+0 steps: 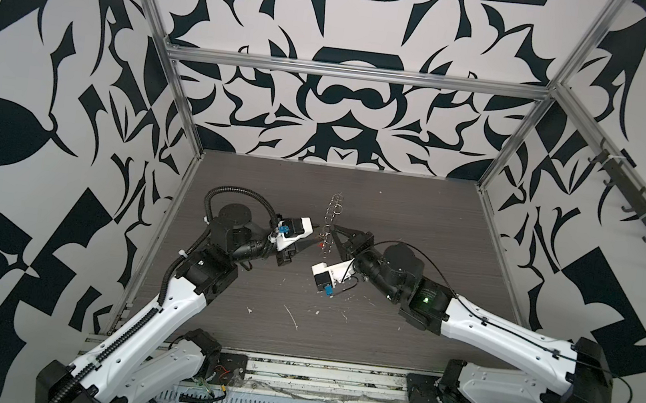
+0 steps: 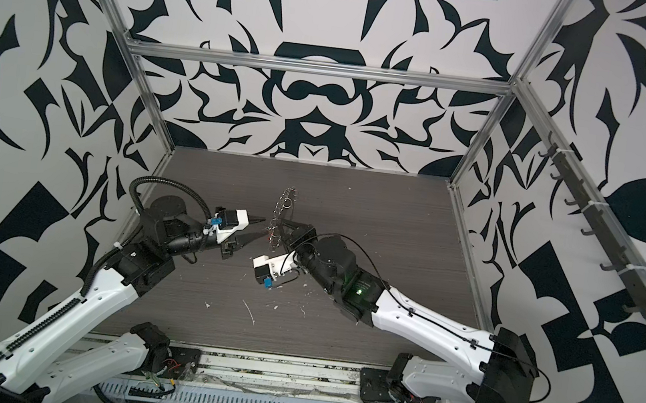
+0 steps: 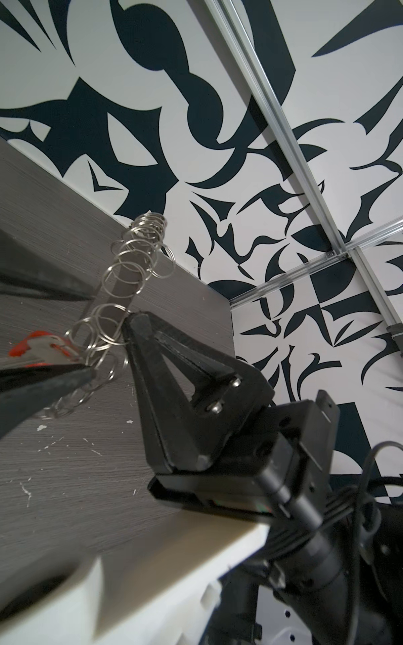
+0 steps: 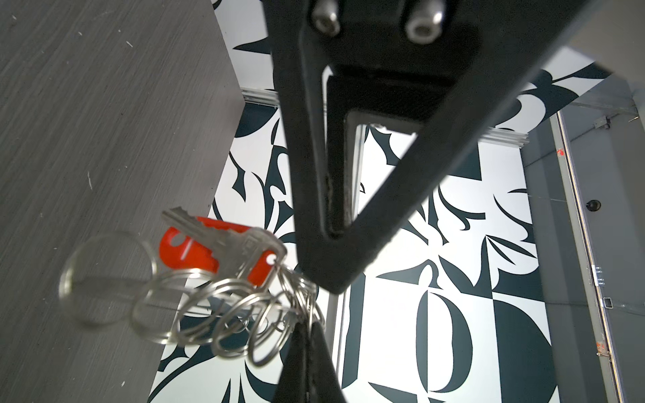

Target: Remove the keys from the keyring

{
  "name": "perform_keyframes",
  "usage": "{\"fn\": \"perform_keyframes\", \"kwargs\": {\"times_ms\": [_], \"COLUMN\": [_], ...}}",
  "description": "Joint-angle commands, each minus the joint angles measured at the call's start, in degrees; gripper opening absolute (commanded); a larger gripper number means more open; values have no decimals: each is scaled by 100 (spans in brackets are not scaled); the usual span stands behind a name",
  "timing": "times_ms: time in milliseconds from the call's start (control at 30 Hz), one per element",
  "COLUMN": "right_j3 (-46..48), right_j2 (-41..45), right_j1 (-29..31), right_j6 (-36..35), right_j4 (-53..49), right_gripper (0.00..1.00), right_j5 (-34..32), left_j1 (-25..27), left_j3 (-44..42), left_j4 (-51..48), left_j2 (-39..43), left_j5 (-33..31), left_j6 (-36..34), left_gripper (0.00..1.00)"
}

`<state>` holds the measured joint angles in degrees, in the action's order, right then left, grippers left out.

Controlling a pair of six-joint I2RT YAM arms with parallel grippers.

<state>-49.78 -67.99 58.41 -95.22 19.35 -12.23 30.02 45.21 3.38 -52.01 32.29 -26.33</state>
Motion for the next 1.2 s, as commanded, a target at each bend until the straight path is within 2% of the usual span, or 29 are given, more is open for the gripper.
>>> {"fn": "perform_keyframes", "kwargs": {"times_ms": [0,200,367,600,967,1167], "right_j3": [-365,-375,-383,-375,-366,-348], "right_j2": [66,75,93,111,110,150], "right_j1": [-13,-14,-14,-13,-5,-5], "right_j6": [84,79,74,70,73,65], "right_j4": [457,423,411,385,375,356], "right_gripper": [0,0,0,0,0,0], "right_j5": [-16,-17,11,10,58,62], "left_j1": [13,13,17,14,13,13], "left_j3": [-65,-74,2,129,148,213], "left_j4": [237,279,144,-46,153,157], "left_j2": [-66,-125,-154,-223,-196,-178], "left_j5": [75,242,-239,-565,-445,-528], "left_j6": [213,286,348,474,585,587], "left_gripper": [34,35,34,25,23,15]}}
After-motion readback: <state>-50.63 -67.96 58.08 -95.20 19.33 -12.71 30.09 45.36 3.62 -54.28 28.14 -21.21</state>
